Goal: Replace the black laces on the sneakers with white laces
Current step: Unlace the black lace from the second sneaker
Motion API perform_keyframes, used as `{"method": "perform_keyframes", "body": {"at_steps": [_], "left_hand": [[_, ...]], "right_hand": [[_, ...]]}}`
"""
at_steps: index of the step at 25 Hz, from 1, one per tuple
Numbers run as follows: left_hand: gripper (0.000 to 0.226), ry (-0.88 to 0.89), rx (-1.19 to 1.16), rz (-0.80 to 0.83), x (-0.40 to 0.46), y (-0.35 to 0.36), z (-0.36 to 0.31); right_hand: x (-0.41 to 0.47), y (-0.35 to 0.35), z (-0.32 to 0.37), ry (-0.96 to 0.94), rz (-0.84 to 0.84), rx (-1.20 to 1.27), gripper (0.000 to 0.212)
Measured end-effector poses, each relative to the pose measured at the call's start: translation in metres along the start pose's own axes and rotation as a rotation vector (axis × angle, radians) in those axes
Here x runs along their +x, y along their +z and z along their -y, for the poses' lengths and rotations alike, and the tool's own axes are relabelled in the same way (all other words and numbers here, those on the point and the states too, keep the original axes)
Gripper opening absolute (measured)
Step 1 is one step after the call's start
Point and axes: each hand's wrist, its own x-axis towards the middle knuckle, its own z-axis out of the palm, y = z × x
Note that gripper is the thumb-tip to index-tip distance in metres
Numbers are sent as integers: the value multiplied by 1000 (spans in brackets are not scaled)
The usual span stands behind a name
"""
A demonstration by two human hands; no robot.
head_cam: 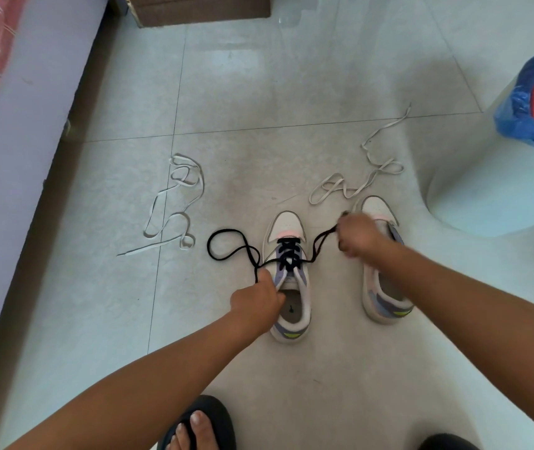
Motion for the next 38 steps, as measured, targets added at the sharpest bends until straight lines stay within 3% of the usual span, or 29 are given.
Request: {"method": "perform_keyframes", "body": {"at_steps": [2, 3, 5, 7, 9, 12, 15, 20, 23, 28, 35, 38], "left_hand": [[29, 21, 49, 25, -3, -1, -1], [29, 20, 41, 29, -3, -1, 0], [30, 7, -8, 27, -3, -5, 0], [33, 18, -2, 31, -2, -11, -1], [41, 32, -5, 3, 0, -18, 0], [50, 100, -86, -128, 9, -24, -1], [46, 148, -171, -138, 17, -23, -5], [51, 248, -111, -389, 16, -31, 3], [49, 313, -222, -500, 7, -46, 15], [52, 387, -389, -634, -7, -84, 27], [46, 235, -642, -344, -24, -88, 38], [30, 214, -444, -289, -27, -62, 23]], "right_hand": [[22, -35, -16, 83, -358, 206, 30], [23, -43, -20, 46, -401, 362, 36], [2, -33, -14, 10, -185, 389, 43], [-25, 4, -3, -84, 160, 208, 32], [-49, 38, 7, -218, 319, 75, 20], [-52, 62, 16, -320, 142, -93, 34], [-46, 70, 24, -313, -6, -216, 32], [-44, 68, 11, -283, -47, -131, 33], [-49, 53, -2, -389, -75, -94, 22], [-61, 15, 3, -520, -175, 62, 23], [-75, 5, -5, -632, -140, 174, 26], [-67, 27, -15, -568, -18, 87, 19]]}}
